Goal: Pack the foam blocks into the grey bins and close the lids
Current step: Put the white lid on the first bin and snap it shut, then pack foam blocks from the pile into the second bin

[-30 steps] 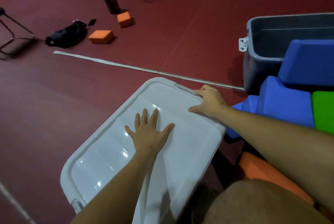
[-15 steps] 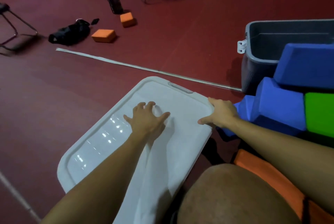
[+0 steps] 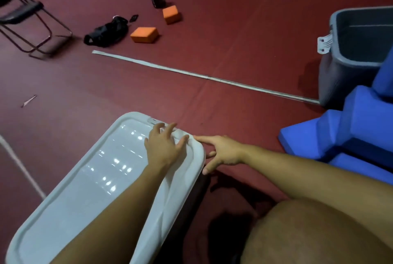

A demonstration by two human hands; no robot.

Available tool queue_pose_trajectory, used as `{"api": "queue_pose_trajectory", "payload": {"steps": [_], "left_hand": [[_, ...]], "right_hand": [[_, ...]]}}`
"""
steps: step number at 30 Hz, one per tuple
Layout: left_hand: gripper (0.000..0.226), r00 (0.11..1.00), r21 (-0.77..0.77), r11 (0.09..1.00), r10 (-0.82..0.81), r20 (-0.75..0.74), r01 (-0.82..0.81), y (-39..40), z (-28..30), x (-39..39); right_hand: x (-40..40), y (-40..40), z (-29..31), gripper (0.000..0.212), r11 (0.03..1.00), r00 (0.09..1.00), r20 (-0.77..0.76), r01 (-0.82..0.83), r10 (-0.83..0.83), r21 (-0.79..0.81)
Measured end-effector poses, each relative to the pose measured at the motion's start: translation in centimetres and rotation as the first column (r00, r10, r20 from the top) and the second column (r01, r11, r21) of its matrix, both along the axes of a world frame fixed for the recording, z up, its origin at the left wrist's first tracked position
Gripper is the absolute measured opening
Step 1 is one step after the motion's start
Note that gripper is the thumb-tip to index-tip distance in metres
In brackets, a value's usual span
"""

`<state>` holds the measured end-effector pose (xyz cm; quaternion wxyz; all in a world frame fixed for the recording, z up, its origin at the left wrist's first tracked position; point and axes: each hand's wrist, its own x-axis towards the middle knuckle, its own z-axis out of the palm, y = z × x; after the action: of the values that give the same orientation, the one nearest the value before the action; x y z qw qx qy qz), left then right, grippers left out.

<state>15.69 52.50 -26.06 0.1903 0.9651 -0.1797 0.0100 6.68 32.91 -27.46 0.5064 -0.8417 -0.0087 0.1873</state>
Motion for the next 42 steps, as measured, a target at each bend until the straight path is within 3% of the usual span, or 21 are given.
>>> {"api": "queue_pose_trajectory", "payload": {"steps": [2, 6, 12, 17, 24, 28, 32, 38, 42], "left_hand": [[0.061, 1.0, 0.039, 0.999, -0.003, -0.014, 0.004, 0.7, 0.2, 0.1], [0.065, 0.997, 0.052, 0.996, -0.068, -0.022, 0.069, -0.8, 2.0, -0.5], [0.071, 0.96, -0.022, 0.96, -0.279, -0.019, 0.279, -8.9, 8.8, -3.6], [0.071, 0.87, -0.077, 0.87, -0.491, -0.041, 0.487, -17.5, 15.3, -9.4], [0.064, 0.659, -0.113, 0.678, -0.734, -0.167, 0.726, -30.0, 20.2, -22.5], [0.067, 0.525, -0.096, 0.561, -0.813, -0.252, 0.822, -36.2, 20.1, -30.1], [0.067, 0.418, -0.069, 0.457, -0.857, -0.301, 0.887, -41.2, 18.5, -36.9], [0.078, 0.263, -0.084, 0.318, -0.884, -0.386, 0.944, -46.4, 13.7, -46.6], [0.101, 0.215, 0.064, 0.206, -0.922, -0.321, 0.976, -48.4, 8.8, -51.1]], "right_hand": [[-0.5, -0.2, -0.1, 0.107, 0.999, 1.0, -0.009, -0.022, 0.022, 0.038], [-1.9, -2.8, 2.2, 0.106, 0.987, 0.998, 0.057, 0.033, -0.025, -0.157], [-7.4, -9.4, 8.7, 0.098, 0.903, 0.962, 0.212, 0.241, -0.173, -0.355], [-16.0, -15.9, 14.4, 0.096, 0.76, 0.91, 0.312, 0.403, -0.273, -0.509], [-33.8, -26.0, 20.8, 0.098, 0.555, 0.821, 0.353, 0.565, -0.448, -0.61], [-45.2, -31.2, 21.7, 0.099, 0.427, 0.759, 0.321, 0.603, -0.566, -0.674], [-55.6, -34.0, 21.2, 0.099, 0.365, 0.666, 0.286, 0.659, -0.689, -0.658], [-66.6, -35.8, 15.4, 0.103, 0.278, 0.485, 0.17, 0.717, -0.858, -0.639], [-71.1, -36.2, 10.5, 0.116, 0.276, 0.442, 0.092, 0.694, -0.892, -0.665]]}}
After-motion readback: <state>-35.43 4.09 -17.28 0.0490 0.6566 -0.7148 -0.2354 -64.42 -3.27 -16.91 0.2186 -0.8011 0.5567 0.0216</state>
